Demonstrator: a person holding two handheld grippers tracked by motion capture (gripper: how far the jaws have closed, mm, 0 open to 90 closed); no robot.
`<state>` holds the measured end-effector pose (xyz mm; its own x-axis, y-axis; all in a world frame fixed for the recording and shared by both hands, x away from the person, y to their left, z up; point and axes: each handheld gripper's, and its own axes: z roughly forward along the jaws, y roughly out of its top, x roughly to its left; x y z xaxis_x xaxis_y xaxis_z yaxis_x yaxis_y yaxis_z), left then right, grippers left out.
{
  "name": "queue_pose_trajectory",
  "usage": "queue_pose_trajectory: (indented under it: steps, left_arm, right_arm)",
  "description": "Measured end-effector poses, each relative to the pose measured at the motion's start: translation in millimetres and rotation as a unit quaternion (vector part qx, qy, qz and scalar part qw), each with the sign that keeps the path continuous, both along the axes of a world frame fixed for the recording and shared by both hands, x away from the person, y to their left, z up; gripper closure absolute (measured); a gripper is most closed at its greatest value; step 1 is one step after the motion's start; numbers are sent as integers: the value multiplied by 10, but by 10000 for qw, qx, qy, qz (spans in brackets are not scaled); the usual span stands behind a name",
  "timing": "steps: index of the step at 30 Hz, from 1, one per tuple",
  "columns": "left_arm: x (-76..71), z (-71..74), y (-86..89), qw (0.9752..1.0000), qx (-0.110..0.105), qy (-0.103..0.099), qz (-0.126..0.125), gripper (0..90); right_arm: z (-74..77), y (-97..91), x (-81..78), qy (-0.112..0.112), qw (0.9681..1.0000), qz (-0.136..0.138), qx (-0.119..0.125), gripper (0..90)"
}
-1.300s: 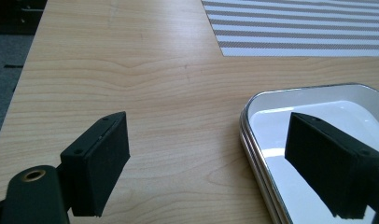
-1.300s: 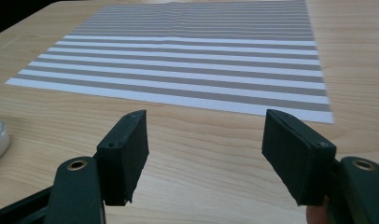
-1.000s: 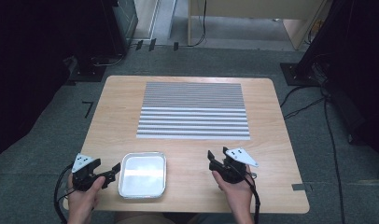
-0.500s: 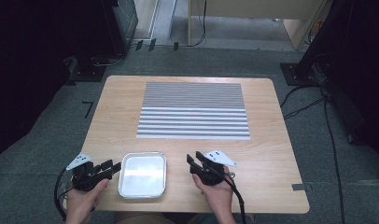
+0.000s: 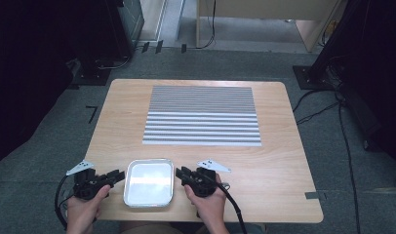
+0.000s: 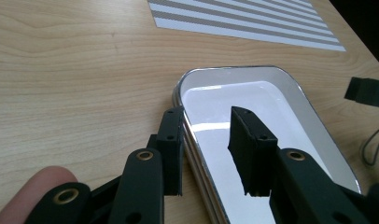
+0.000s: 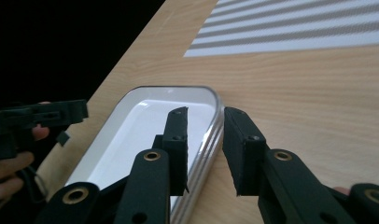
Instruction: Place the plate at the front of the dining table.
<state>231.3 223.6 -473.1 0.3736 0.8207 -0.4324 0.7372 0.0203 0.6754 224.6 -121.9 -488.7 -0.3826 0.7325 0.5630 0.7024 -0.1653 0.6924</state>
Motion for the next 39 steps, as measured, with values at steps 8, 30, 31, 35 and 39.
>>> queue_pose_trajectory:
  steps: [8, 30, 31, 35, 39]
  left_arm:
    - [21, -22, -12, 9997, -106, 147, -146, 694]
    - [58, -78, -54, 9981, -290, 426, -343, 714]
    - [63, -89, -62, 9977, -310, 466, -386, 715]
    - [71, -106, -87, 9971, -307, 519, -465, 714]
    - [72, -108, -104, 9969, -297, 530, -498, 705]
  right_arm:
    - [-93, 103, 33, 453, 9983, 176, 316, 719]
    - [-250, 75, 119, 1220, 9866, 114, 1078, 704]
    - [-254, 67, 118, 1235, 9859, 125, 1123, 704]
    - [-264, 51, 117, 1272, 9840, 157, 1234, 704]
    - [-247, 55, 115, 1281, 9811, 210, 1435, 699]
